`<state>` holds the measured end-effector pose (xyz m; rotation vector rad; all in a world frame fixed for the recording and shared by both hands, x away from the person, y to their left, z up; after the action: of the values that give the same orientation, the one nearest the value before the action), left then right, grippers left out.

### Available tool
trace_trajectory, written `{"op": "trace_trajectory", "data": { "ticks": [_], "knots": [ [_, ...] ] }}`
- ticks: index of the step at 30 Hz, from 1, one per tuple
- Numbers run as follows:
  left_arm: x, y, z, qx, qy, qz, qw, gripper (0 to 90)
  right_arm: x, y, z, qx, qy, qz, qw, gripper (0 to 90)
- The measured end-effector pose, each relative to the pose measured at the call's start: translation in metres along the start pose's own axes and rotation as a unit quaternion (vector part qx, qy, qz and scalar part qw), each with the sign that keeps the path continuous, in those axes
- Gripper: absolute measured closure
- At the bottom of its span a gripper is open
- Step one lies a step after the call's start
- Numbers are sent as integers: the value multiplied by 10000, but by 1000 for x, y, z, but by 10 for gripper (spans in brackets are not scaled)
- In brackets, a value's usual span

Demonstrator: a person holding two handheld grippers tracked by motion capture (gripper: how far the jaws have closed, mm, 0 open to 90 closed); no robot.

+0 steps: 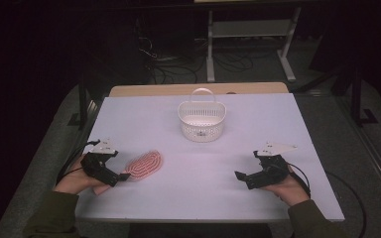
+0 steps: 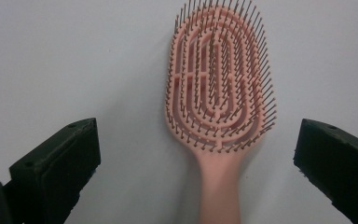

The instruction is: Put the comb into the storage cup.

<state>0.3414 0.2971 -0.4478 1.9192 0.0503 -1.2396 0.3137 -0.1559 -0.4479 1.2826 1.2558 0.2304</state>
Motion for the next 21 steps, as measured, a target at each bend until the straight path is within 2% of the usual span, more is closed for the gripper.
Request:
{"op": "trace_trajectory", "data": {
  "ticks": [5,21],
  "knots": [
    [3,-3,1,-21,-26,-69,10000,4,0,0,0,8,-3,3,10000,0],
    [10,-9,6,133,-118,-398,9990,7,0,0,0,2,2,5,10000,0]
  ]
}}
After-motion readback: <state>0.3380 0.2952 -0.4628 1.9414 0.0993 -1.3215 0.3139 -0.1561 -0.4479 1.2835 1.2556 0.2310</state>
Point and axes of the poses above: each handheld gripper's, and its own axes: x roughly forward along the jaws, y roughly out of its top, z roughly to its right, the point moved 5 cm from there along x, roughly forward along the jaws, and after that the axes turned 11 degrees about y, right-handed, at the moved point
